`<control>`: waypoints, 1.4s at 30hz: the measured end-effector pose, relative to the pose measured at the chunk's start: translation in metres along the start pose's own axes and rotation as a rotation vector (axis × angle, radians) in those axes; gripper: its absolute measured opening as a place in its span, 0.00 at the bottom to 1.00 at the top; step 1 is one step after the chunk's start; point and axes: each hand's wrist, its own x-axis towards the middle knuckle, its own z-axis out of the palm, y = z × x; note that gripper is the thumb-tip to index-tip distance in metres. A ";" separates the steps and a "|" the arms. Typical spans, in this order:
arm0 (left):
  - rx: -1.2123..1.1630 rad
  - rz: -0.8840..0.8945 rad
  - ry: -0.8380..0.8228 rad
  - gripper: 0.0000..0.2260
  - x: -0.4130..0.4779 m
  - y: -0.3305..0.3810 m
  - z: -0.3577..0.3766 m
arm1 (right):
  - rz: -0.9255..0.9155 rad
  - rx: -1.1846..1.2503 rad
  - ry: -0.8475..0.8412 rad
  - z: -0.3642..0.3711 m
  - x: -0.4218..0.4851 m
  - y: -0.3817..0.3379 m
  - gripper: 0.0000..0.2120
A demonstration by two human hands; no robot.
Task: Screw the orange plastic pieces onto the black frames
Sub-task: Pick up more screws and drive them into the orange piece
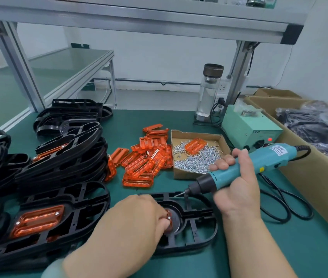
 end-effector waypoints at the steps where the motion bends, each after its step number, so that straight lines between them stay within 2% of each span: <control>1: -0.030 -0.029 0.038 0.13 0.006 0.000 -0.006 | -0.006 0.003 -0.012 -0.002 0.001 -0.002 0.09; 6: -0.202 -0.084 0.241 0.11 0.065 0.004 -0.029 | -0.013 0.019 0.004 -0.003 0.001 -0.004 0.08; 13: -0.118 -0.071 0.020 0.08 0.151 0.013 -0.008 | 0.033 0.042 0.052 -0.004 0.003 -0.003 0.07; 16: -0.014 -0.023 -0.090 0.16 0.169 0.014 0.004 | 0.033 0.043 0.069 -0.004 0.004 -0.002 0.06; 21: 0.173 0.013 -0.226 0.22 0.188 0.015 0.007 | 0.027 0.026 0.063 -0.005 0.005 0.001 0.05; 26: 0.219 -0.006 -0.320 0.12 0.194 0.016 0.005 | 0.038 0.018 0.025 -0.005 0.005 0.002 0.07; 32: 0.264 -0.069 -0.419 0.11 0.203 0.022 0.004 | 0.043 0.002 0.020 -0.006 0.004 0.003 0.07; 38: 0.112 -0.061 -0.227 0.12 0.194 0.010 0.006 | 0.050 0.000 0.012 -0.006 0.003 0.003 0.06; 42: -0.147 -0.136 -0.108 0.12 0.193 0.010 0.000 | 0.058 0.009 0.002 -0.006 0.004 0.003 0.06</control>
